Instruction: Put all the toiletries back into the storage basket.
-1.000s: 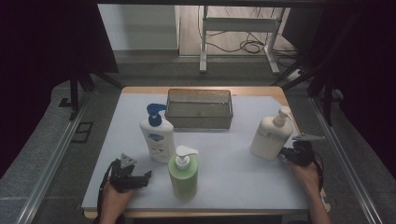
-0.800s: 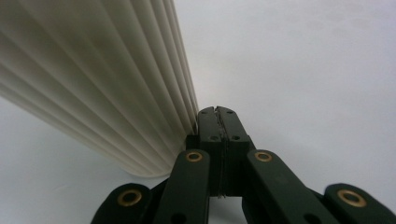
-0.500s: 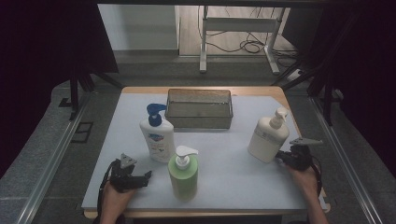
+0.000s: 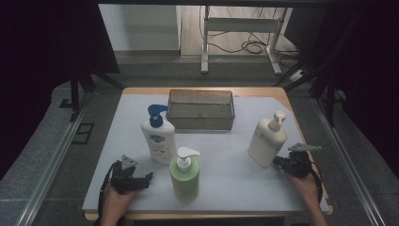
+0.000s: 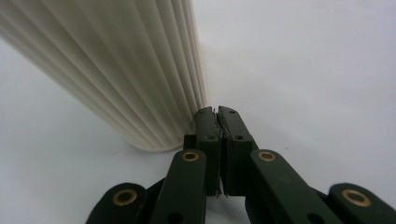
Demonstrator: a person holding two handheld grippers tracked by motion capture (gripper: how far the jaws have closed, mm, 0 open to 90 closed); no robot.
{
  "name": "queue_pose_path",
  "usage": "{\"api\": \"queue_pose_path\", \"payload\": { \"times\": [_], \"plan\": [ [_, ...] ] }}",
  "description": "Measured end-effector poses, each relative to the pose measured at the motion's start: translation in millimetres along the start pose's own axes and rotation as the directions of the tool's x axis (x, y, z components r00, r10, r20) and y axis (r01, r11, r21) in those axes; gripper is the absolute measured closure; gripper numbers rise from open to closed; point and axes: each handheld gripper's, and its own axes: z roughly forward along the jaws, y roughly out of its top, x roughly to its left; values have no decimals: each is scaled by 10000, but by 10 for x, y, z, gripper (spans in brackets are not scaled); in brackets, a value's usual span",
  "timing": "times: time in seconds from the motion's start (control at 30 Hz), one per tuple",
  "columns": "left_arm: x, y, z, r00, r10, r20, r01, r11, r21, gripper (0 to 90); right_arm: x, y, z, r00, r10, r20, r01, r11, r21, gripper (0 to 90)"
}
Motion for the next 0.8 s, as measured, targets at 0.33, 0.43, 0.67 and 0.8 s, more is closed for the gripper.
{"api": "queue_pose_path", "payload": {
  "times": [0.33,0.43,0.67,0.8],
  "plan": [
    [0,0,0,10000,-2,-2,2,10000,1,119,40,-15,-85,10000,18,28,-17,9997,-224,847],
    [0,0,0,10000,-1,0,1,10000,3,118,71,-59,-135,10000,25,16,-24,9998,-215,837],
    [-1,0,0,10000,-1,-2,1,10000,1,119,173,-119,-287,9998,-163,118,168,9991,-400,801],
    [-1,0,0,10000,3,-3,-3,10000,1,119,221,-109,-328,9993,-345,147,350,9988,-335,730]
  ]
}}
